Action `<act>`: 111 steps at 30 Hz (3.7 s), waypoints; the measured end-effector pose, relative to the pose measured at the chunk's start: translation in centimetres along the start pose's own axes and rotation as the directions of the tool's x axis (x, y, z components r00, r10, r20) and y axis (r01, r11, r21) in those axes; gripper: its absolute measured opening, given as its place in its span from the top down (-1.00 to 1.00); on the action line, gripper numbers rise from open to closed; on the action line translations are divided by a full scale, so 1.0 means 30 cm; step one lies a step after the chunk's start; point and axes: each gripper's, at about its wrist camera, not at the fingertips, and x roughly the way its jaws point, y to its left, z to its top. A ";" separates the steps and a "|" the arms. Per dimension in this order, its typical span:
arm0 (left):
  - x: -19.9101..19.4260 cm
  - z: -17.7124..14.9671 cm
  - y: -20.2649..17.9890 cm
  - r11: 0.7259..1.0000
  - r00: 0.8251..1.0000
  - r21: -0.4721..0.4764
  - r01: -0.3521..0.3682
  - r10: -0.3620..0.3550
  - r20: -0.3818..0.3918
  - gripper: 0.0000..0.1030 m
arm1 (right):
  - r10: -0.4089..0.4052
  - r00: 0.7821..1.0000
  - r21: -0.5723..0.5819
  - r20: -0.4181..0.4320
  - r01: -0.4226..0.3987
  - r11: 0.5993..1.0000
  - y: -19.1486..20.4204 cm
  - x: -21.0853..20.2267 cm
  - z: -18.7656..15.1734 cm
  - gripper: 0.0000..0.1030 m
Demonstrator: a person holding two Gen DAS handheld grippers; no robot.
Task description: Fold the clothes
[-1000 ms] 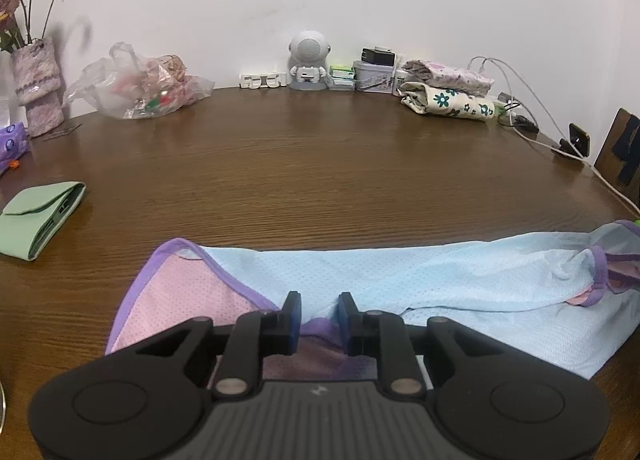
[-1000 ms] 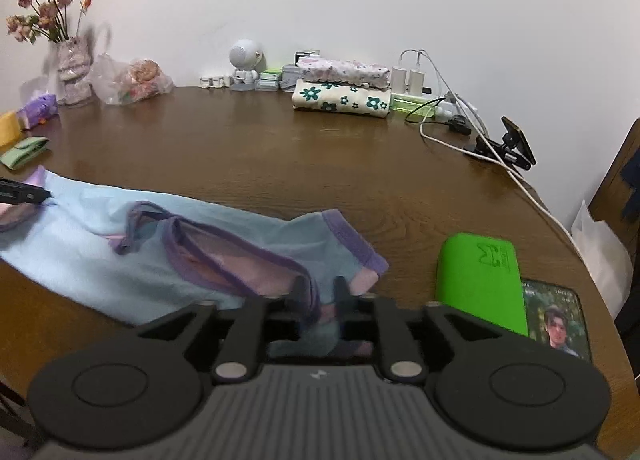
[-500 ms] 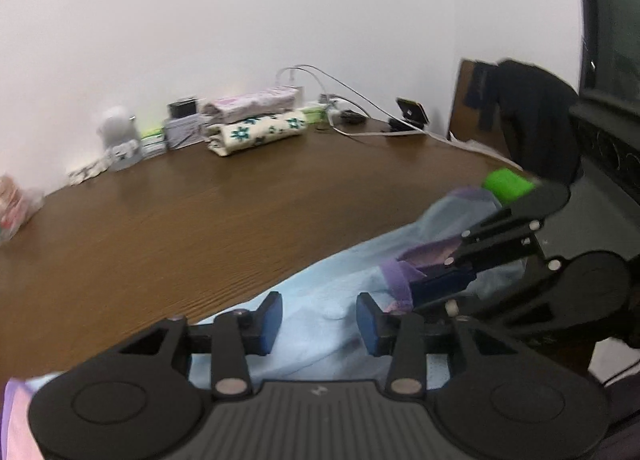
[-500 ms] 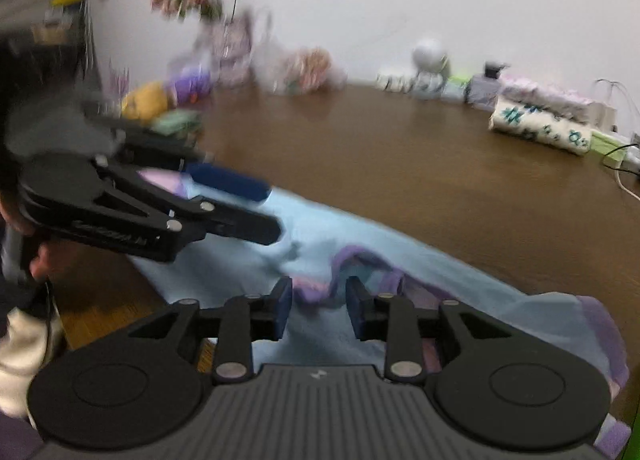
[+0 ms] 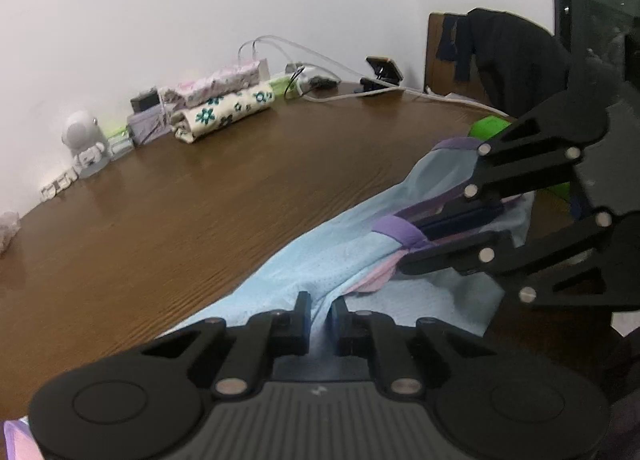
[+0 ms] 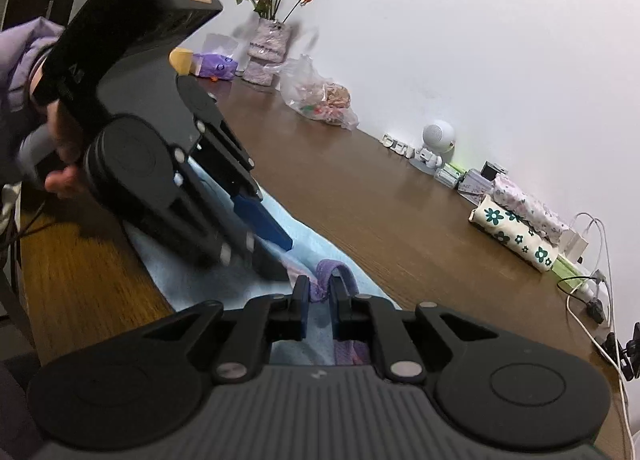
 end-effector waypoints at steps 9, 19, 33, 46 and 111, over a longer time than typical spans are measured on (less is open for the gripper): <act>-0.035 -0.008 -0.029 0.997 0.999 0.069 -0.024 0.022 0.029 0.90 | 0.008 1.000 -0.053 0.020 -0.007 0.999 0.015 0.008 0.064 0.07; -0.043 -0.045 0.012 0.998 0.998 0.017 -0.055 0.055 -0.008 0.89 | -0.036 0.994 -0.233 -0.104 0.011 0.972 0.085 0.076 0.055 0.87; -0.098 -0.105 0.075 0.996 0.997 -0.047 -0.078 0.077 -0.014 0.78 | -0.007 0.991 -0.105 -0.137 -0.007 0.994 0.091 0.044 0.037 0.82; -0.065 -0.076 0.200 0.943 0.987 -0.291 -0.160 0.154 -0.044 0.46 | 0.055 0.990 0.265 -0.127 -0.019 0.964 -0.074 0.112 0.065 0.75; 0.031 -0.038 0.105 0.935 0.997 -0.346 -0.082 0.080 -0.019 0.05 | -0.029 0.974 0.140 -0.224 0.061 0.988 -0.171 0.072 -0.049 0.97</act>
